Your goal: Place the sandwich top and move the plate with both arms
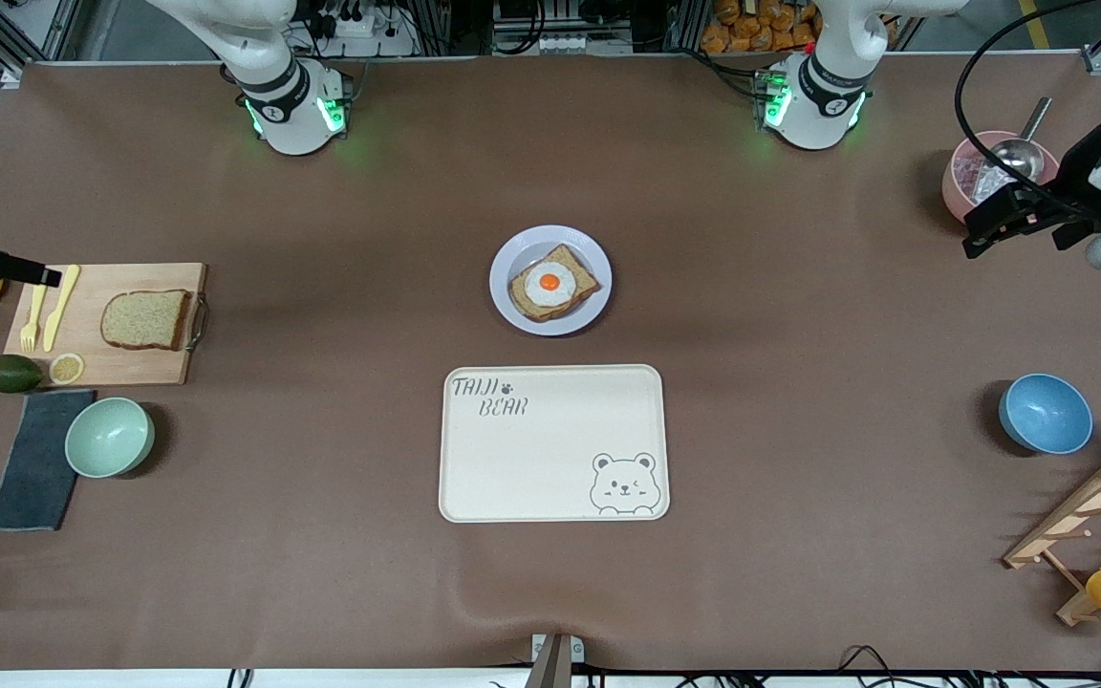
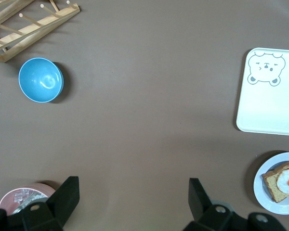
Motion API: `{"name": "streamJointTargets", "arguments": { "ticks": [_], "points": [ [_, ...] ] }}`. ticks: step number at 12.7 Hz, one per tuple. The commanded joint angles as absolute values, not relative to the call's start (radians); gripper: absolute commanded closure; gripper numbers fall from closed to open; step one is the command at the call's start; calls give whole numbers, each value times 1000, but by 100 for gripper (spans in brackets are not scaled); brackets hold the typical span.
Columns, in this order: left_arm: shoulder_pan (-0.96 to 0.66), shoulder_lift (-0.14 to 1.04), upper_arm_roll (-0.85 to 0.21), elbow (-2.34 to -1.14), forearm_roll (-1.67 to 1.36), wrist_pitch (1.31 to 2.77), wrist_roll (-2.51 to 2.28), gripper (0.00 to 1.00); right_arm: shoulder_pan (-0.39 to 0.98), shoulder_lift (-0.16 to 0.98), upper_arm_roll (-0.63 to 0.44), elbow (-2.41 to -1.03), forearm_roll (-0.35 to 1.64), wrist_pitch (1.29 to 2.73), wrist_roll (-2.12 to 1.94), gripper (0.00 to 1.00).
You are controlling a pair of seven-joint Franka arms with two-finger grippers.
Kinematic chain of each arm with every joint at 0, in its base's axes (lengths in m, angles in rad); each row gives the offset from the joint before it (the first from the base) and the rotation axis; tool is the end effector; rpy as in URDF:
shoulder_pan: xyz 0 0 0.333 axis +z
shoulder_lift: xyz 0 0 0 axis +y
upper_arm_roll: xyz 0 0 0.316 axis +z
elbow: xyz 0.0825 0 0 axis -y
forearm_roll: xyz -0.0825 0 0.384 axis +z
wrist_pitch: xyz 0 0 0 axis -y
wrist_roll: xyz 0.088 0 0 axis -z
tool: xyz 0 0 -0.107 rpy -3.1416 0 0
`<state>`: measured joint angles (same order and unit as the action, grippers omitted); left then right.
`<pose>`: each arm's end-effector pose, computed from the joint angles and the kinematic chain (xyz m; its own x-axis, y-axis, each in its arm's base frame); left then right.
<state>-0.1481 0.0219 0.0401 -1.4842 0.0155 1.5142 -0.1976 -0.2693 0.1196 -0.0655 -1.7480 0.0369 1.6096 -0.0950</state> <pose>0.5530 -0.0585 0.6480 0.9959 0.0903 0.0112 0.0905 -0.9958 -0.0144 0.5389 -0.1819 0.4778 0.9403 -0.2299 -0.2512 -0.2501 -0.9668 -0.0515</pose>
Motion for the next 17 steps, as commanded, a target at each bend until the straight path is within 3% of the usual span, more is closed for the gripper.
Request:
{"name": "streamJointTargets", "arguments": {
  "ticks": [1, 5, 9, 17],
  "points": [
    [-155, 37, 43, -1457, 21, 1511, -190, 0, -328, 109, -54, -1854, 54, 1690, -144, 0],
    [-146, 38, 38, -1465, 6, 1511, -190, 0, -417, 138, -54, -1980, 44, 1834, -219, 0],
    [-146, 38, 40, -1463, 14, 1511, -190, 0, -503, 281, -54, -1979, 46, 1974, -357, 0],
    [-146, 48, 38, -1466, 3, 1513, -190, 0, -473, 388, -54, -2022, 17, 2166, -422, 0]
  ]
}}
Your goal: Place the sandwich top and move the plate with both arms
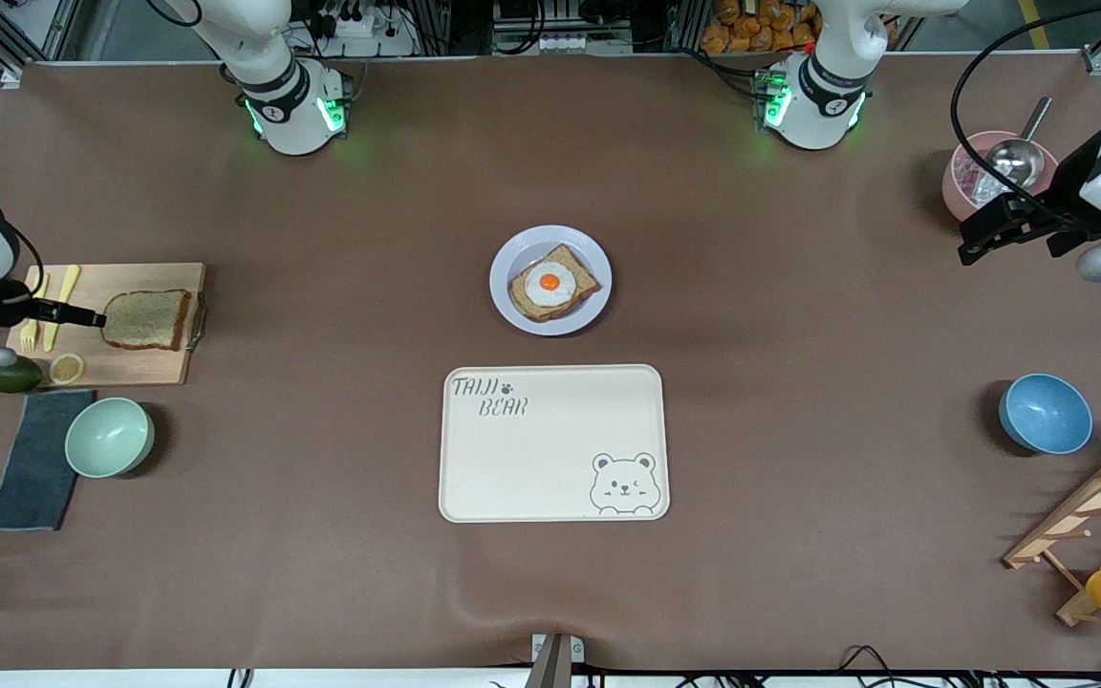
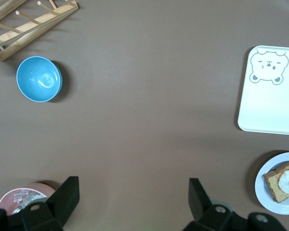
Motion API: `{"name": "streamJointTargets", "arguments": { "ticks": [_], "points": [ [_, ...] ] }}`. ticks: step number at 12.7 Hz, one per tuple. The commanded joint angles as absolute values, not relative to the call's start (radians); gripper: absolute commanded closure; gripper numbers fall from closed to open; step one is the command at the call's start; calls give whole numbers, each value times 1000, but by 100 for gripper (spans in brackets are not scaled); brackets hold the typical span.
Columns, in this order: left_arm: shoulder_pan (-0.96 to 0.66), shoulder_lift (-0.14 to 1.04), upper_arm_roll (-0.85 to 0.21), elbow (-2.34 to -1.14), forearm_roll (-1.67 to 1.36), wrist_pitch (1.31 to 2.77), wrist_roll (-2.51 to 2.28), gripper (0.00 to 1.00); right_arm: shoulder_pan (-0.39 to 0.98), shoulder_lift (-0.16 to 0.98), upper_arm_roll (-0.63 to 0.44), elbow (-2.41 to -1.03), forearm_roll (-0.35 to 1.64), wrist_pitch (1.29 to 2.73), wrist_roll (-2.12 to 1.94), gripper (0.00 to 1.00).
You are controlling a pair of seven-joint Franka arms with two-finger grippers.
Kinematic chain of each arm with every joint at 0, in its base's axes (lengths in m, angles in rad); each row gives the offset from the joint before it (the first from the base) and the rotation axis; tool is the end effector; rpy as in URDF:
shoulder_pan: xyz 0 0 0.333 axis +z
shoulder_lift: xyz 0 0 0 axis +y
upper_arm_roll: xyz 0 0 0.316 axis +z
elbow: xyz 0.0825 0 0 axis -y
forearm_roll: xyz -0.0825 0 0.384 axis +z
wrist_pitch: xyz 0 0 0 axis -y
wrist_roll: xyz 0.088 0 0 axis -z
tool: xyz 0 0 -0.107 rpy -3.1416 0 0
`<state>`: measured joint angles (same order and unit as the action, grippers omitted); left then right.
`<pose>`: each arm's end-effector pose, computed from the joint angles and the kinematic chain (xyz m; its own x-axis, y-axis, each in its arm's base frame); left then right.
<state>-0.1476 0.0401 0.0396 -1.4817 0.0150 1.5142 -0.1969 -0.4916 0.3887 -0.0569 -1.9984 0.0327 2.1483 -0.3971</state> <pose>0.5586 -0.0594 0.6390 0.9960 0.0896 -0.0042 0.0895 -0.9958 -0.0177 0.4955 -0.3005 0.2464 0.9636 -0.1560 -0.2171 -0.1793 -0.9795 -0.0920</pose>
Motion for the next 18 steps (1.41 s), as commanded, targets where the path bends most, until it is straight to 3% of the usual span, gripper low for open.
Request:
{"name": "streamJointTargets", "arguments": {
  "ticks": [1, 7, 13, 14, 15, 16, 18],
  "points": [
    [-146, 48, 38, -1468, 3, 1513, -190, 0, -468, 393, -54, -2034, 14, 2180, -422, 0],
    [-143, 49, 38, -1477, -12, 1513, -193, 0, -480, 396, -54, -2149, -49, 2358, -454, 0],
    [-143, 48, 38, -1485, -12, 1513, -193, 0, -497, 420, -52, -2155, -49, 2379, -454, 0],
    [-143, 48, 38, -1486, -12, 1513, -193, 0, -500, 420, -52, -2155, -49, 2378, -454, 19],
    [-143, 48, 38, -1486, -12, 1513, -193, 0, -505, 423, -52, -2155, -48, 2378, -454, 69],
    [-143, 48, 38, -1485, -14, 1514, -193, 0, -505, 428, -52, -2155, -48, 2378, -453, 100],
    [-143, 48, 38, -1488, -14, 1514, -193, 0, -512, 429, -51, -2155, -46, 2379, -454, 100]
  ]
}}
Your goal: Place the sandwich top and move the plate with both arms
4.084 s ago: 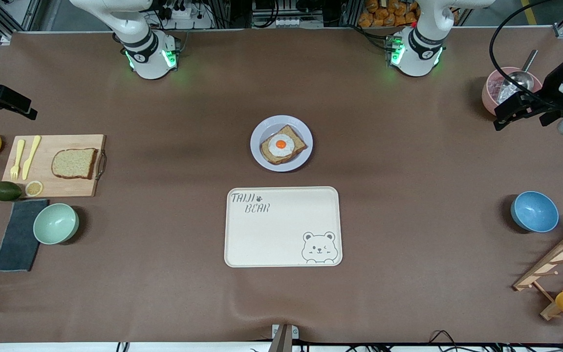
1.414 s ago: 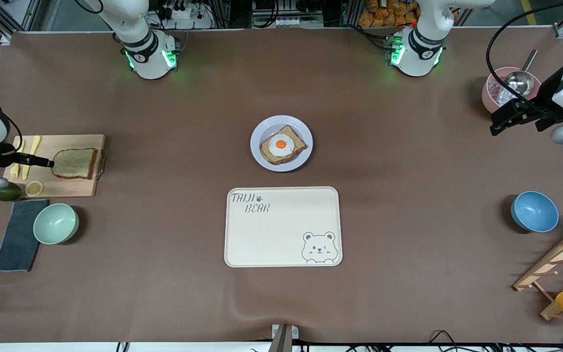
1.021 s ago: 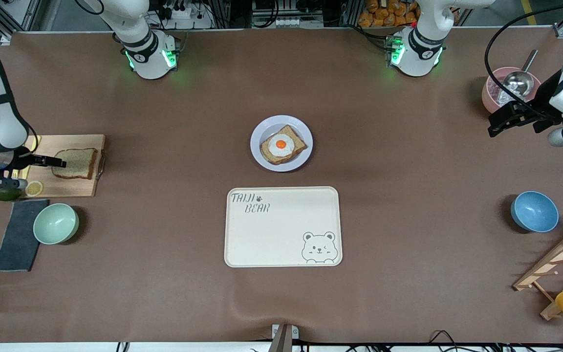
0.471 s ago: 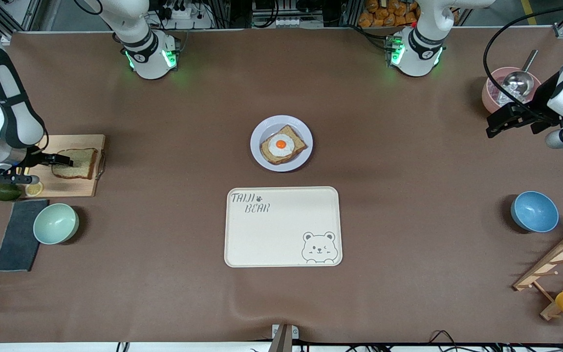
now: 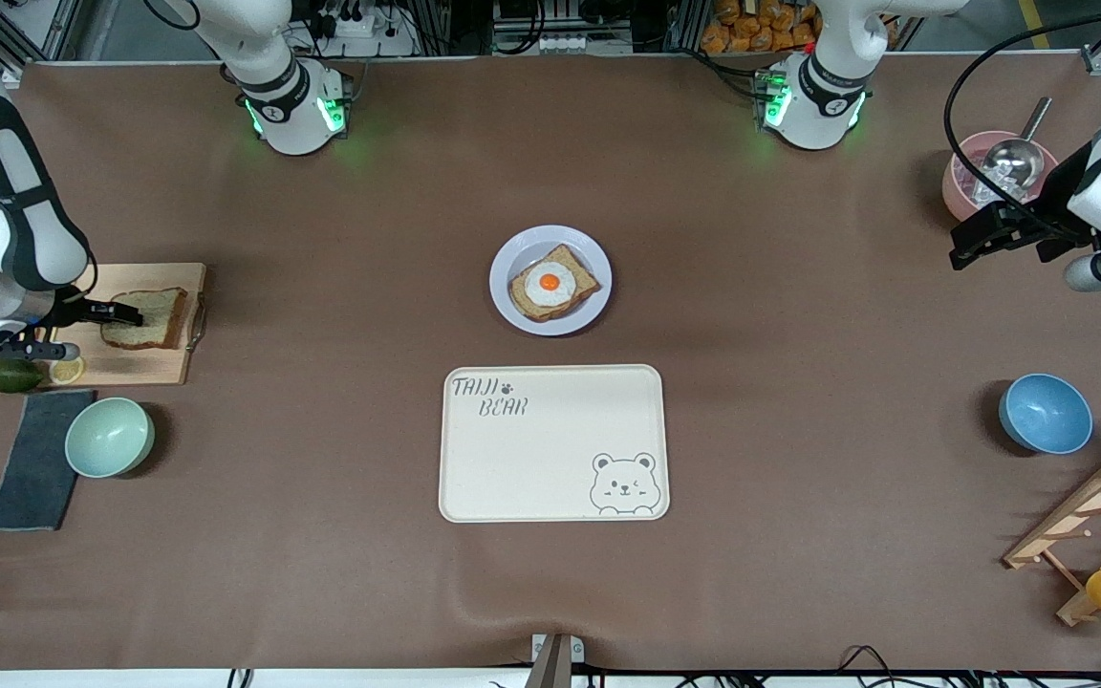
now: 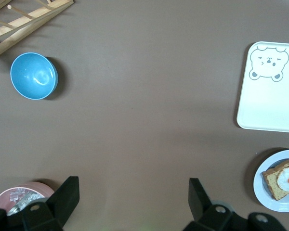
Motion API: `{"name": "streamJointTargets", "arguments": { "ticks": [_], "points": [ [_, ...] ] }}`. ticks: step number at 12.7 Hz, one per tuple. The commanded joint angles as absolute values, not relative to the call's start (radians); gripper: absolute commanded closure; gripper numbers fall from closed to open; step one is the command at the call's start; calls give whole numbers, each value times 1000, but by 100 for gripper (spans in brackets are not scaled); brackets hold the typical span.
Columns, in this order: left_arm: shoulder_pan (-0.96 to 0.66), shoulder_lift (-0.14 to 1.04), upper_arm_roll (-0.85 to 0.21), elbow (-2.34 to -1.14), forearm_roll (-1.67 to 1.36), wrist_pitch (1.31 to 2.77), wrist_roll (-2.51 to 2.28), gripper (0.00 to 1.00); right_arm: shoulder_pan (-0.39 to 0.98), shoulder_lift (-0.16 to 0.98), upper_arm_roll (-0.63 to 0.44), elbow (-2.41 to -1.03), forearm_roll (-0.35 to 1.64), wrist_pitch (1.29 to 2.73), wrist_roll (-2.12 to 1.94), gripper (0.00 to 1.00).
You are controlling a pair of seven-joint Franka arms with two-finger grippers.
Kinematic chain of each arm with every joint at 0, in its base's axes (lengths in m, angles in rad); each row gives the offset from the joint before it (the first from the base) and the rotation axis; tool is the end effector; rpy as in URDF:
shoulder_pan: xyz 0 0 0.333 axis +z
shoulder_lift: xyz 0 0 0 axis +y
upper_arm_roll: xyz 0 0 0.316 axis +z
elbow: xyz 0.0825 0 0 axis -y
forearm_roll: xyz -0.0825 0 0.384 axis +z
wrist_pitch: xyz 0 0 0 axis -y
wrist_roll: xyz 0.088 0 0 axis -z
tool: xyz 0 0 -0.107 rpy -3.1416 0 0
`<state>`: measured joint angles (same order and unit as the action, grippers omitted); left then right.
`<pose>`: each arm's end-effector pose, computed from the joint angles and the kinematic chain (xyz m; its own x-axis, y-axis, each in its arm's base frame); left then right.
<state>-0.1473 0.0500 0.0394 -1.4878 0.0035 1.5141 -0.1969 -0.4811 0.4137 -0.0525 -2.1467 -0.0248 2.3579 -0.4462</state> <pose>0.5614 -0.0610 0.6306 0.9958 0.0891 -0.0221 0.0889 -0.9960 -0.0100 0.4706 -0.2791 0.1913 0.9788 -0.0590 -0.1964 -0.0711 -0.9959 -0.0554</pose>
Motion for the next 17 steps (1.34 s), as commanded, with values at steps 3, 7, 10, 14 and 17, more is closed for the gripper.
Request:
{"name": "streamJointTargets", "arguments": {
  "ticks": [3, 7, 10, 14, 17],
  "points": [
    [-141, 48, 40, -1496, -14, 1519, -193, 0, -514, 431, -49, -2155, -45, 2379, -454, 100],
    [-140, 49, 40, -1499, -20, 1520, -193, 0, -514, 430, -49, -2154, -37, 2379, -463, 100],
    [-138, 49, 40, -1499, -21, 1520, -193, 0, -514, 428, -48, -2151, -35, 2379, -465, 100],
    [-138, 49, 40, -1500, -21, 1520, -193, 0, -511, 416, -45, -2141, -32, 2373, -463, 100],
    [-138, 48, 40, -1500, -21, 1520, -193, 0, -509, 387, -44, -2141, -31, 2355, -462, 100]
  ]
}}
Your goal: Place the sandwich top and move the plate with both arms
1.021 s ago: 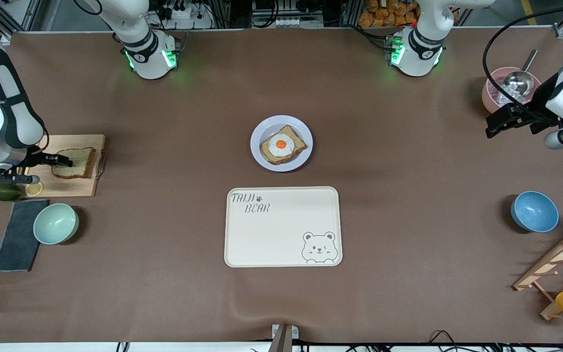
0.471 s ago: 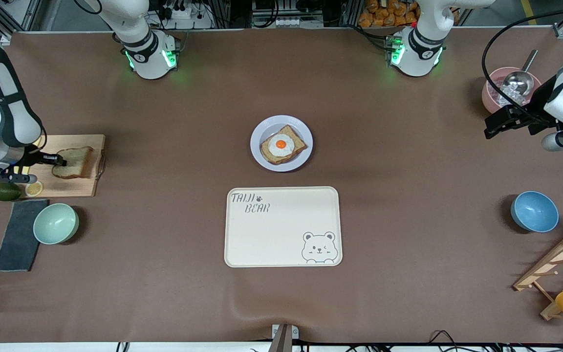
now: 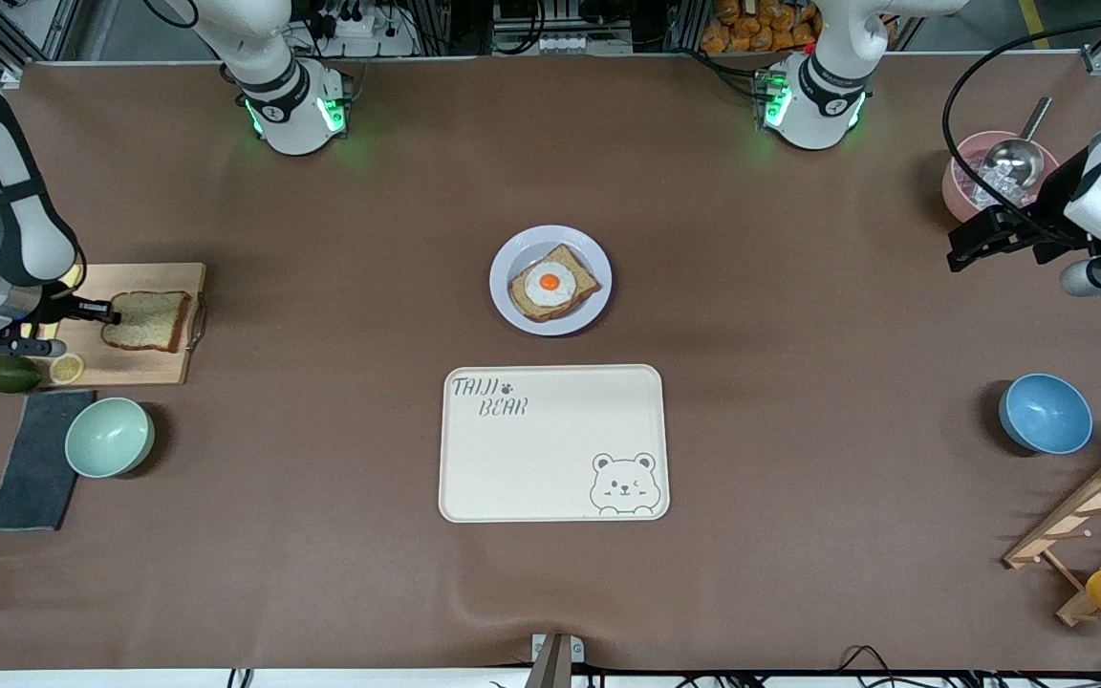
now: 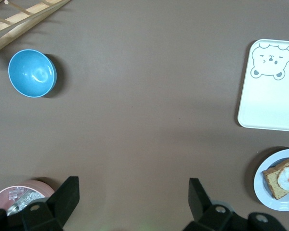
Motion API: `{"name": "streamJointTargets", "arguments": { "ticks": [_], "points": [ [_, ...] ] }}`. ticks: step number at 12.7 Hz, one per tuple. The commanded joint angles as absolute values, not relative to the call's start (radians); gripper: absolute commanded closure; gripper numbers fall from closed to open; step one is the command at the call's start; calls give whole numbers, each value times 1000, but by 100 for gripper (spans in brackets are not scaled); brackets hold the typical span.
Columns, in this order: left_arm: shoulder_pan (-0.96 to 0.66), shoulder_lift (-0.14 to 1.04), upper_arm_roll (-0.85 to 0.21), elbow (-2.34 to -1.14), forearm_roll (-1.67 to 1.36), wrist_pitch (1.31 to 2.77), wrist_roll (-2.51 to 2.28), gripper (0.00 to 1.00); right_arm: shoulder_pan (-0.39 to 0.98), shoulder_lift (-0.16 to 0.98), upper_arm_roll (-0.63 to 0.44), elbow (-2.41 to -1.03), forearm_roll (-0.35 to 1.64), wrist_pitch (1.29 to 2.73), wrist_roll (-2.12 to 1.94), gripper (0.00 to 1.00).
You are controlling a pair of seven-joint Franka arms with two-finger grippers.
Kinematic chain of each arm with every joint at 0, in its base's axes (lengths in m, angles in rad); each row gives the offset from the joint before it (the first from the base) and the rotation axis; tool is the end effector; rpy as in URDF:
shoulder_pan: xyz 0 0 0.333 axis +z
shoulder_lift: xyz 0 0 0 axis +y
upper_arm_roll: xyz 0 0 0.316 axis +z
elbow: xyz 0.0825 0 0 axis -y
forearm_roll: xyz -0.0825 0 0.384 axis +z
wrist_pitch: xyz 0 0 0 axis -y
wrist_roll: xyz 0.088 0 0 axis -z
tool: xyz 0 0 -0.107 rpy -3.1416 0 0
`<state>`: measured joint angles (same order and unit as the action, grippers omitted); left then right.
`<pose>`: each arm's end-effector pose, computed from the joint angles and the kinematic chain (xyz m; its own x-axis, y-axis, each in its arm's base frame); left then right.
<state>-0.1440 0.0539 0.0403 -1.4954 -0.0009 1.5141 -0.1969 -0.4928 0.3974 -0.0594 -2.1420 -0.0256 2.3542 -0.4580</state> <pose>0.5626 -0.0593 0.6248 0.9951 0.0931 -0.0342 0.0929 -0.9956 -0.0081 0.4685 -0.2896 0.2017 0.9811 -0.0663 -0.1816 -0.0762 -0.9960 -0.0477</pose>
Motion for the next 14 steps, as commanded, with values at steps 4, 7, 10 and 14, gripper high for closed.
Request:
{"name": "streamJointTargets", "arguments": {
  "ticks": [4, 7, 10, 14],
  "points": [
    [-138, 48, 41, -1505, -21, 1520, -193, 0, -500, 325, -43, -2138, -31, 2301, -468, 100],
    [-138, 49, 41, -1508, -21, 1525, -193, 0, -491, 302, -35, -2082, -29, 2197, -471, 100],
    [-140, 48, 41, -1514, -21, 1526, -193, 0, -483, 302, -34, -1996, -21, 2073, -472, 100],
    [-138, 46, 41, -1522, -21, 1526, -193, 0, -480, 302, -14, -1890, -20, 1929, -477, 100]
  ]
}}
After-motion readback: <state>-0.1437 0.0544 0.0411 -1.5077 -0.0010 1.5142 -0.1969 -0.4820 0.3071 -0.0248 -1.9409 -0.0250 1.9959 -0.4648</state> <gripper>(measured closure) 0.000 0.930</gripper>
